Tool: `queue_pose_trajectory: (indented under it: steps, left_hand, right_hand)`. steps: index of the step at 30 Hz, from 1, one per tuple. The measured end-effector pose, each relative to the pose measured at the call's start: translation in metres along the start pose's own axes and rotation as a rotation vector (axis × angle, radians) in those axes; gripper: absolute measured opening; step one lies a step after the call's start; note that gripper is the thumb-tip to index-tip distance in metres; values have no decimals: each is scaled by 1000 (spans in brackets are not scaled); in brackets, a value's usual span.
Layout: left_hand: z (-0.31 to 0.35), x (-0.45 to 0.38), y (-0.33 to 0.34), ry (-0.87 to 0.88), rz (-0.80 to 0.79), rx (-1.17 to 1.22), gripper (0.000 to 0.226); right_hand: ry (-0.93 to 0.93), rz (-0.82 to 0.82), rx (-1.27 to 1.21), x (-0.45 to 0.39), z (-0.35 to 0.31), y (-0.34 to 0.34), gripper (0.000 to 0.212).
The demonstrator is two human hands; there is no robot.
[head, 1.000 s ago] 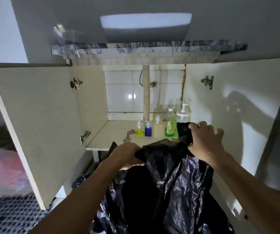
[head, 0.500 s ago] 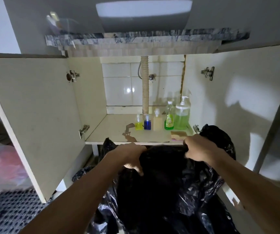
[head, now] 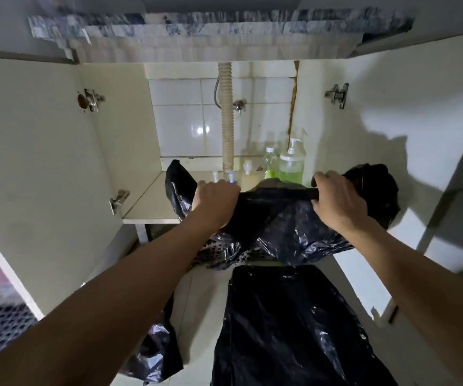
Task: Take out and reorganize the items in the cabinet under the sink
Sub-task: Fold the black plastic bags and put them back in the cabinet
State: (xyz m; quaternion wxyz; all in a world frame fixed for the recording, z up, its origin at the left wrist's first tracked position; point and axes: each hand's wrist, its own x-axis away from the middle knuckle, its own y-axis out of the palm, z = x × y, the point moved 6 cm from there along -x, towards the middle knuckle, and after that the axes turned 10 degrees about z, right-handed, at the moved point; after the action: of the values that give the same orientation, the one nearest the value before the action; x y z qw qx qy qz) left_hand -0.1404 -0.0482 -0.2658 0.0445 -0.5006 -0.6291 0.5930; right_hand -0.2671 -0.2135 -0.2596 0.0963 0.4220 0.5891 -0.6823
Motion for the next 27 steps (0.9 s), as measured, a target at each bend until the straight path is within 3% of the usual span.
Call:
queue_pose_trajectory:
  steps: [2, 4, 6, 8, 10, 12, 15, 21, 27]
  left_hand:
    - [10, 20, 18, 95, -142, 69, 25]
    - [27, 57, 52, 203, -475, 144, 29]
    - [44, 99, 88, 273, -762, 185, 44]
    - [62, 133, 120, 294, -916, 196, 56]
    - [80, 160, 142, 317, -970, 181, 58]
    - [97, 183, 156, 346, -916, 161, 57]
    - [122, 219, 168, 398, -895, 159, 52]
    - [152, 271, 185, 495, -1070, 156, 41]
    - [153, 290, 202, 344, -1304, 276, 78]
  right_hand:
    - [-99, -208, 78, 22, 0, 16, 18]
    - [-171, -517, 168, 53, 5, 36, 4]
    - [-210, -780, 209, 90, 10, 55, 25]
    - [-210, -932, 271, 129, 15, 76, 31]
    - [-211, -999, 317, 168, 21, 97, 23]
    - [-198, -1045, 327, 206, 30, 118, 13]
    - [-143, -1098, 342, 259, 46, 138, 21]
    - [-7, -1246, 383, 309, 79, 157, 34]
    - [58, -1548, 341, 315, 66, 154, 60]
